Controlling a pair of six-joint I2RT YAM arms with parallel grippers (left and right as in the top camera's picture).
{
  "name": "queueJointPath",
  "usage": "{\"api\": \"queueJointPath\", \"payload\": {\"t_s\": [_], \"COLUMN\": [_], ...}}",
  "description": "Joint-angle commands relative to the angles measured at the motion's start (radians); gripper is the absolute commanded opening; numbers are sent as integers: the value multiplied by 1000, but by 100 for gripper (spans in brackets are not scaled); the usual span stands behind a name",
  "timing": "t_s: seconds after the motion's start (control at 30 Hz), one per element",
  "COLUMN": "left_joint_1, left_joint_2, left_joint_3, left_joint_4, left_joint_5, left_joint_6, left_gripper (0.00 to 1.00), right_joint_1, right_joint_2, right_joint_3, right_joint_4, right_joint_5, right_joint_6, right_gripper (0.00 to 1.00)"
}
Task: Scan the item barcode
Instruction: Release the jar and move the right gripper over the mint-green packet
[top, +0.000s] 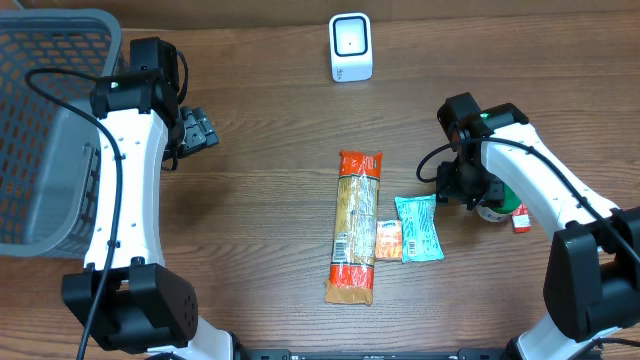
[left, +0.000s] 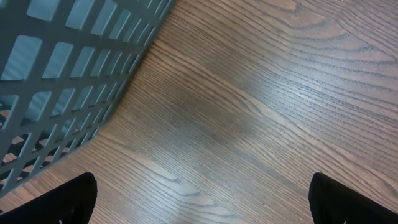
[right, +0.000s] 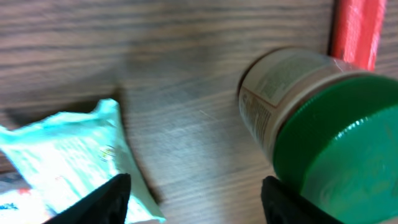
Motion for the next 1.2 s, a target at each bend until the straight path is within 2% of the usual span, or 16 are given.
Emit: {"api": "queueJointPath", "payload": {"t_s": [0.0, 0.23, 0.47, 0.77, 1.07, 1.17], "left_joint_1": [2, 2, 2, 2, 2, 2], "left_joint_2": [3, 3, 3, 3, 3, 3], "left_joint_3": [21, 21, 21, 21, 21, 21], "left_joint_4": [-2, -2, -2, -2, -2, -2], "left_joint_5": [1, 1, 1, 1, 1, 1], "left_joint_6": [22, 22, 22, 22, 22, 22], "left_gripper": [100, 100, 100, 100, 100, 100], "right_joint_1": [-3, -2, -2, -14, -49, -48], "right_joint_2": [-6, -6, -6, -6, -6, -6], "right_joint_3": [2, 2, -38, -93, -93, -93], "right_joint_4": [-13, 3, 114, 125, 124, 131], "right_joint_5": [44, 14, -78, 112, 123, 31], "right_joint_6": [4, 5, 5, 19, 70, 61], "right_gripper": [73, 77, 76, 75, 75, 76]}}
